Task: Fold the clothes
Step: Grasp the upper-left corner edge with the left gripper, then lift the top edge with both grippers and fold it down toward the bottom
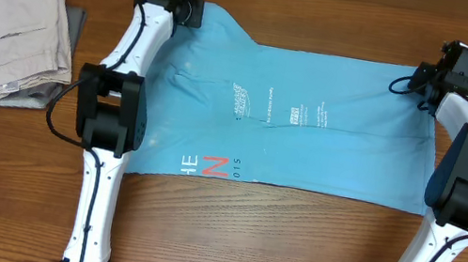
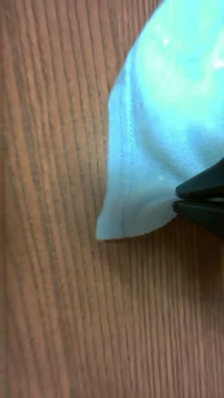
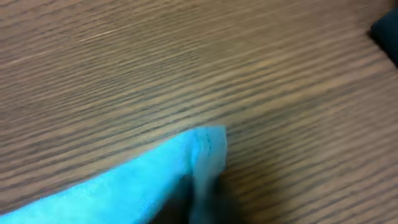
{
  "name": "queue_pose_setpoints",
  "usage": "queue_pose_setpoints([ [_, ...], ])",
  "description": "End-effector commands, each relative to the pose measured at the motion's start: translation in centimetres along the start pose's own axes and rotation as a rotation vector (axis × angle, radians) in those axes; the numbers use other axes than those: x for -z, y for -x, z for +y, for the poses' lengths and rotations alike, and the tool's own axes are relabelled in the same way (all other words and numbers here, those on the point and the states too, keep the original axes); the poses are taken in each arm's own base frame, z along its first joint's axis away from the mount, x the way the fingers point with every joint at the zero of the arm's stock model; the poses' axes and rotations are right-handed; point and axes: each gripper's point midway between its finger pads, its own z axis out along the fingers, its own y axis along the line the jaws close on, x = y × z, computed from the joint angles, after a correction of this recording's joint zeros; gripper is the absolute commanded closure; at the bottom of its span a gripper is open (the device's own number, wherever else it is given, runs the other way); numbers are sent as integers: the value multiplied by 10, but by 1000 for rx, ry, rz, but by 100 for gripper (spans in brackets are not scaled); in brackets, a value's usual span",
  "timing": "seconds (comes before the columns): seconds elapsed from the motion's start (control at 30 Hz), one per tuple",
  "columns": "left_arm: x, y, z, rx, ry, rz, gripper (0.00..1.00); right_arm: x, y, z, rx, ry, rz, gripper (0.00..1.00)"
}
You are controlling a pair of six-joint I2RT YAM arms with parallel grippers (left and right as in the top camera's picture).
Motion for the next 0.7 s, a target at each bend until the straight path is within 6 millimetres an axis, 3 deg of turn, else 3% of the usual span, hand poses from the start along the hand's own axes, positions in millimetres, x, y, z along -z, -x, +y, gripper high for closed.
queue_pose_setpoints([
  [0.0,31,28,-1,-16,-8,-56,96,-10,-17,-3,-1,-6,33,71],
  [0.4,31,28,-1,-16,-8,-55,96,-10,6,1,-6,15,-59,53],
  [0.67,31,28,-1,-16,-8,-55,96,-12,3,0,-6,14,-53,54],
])
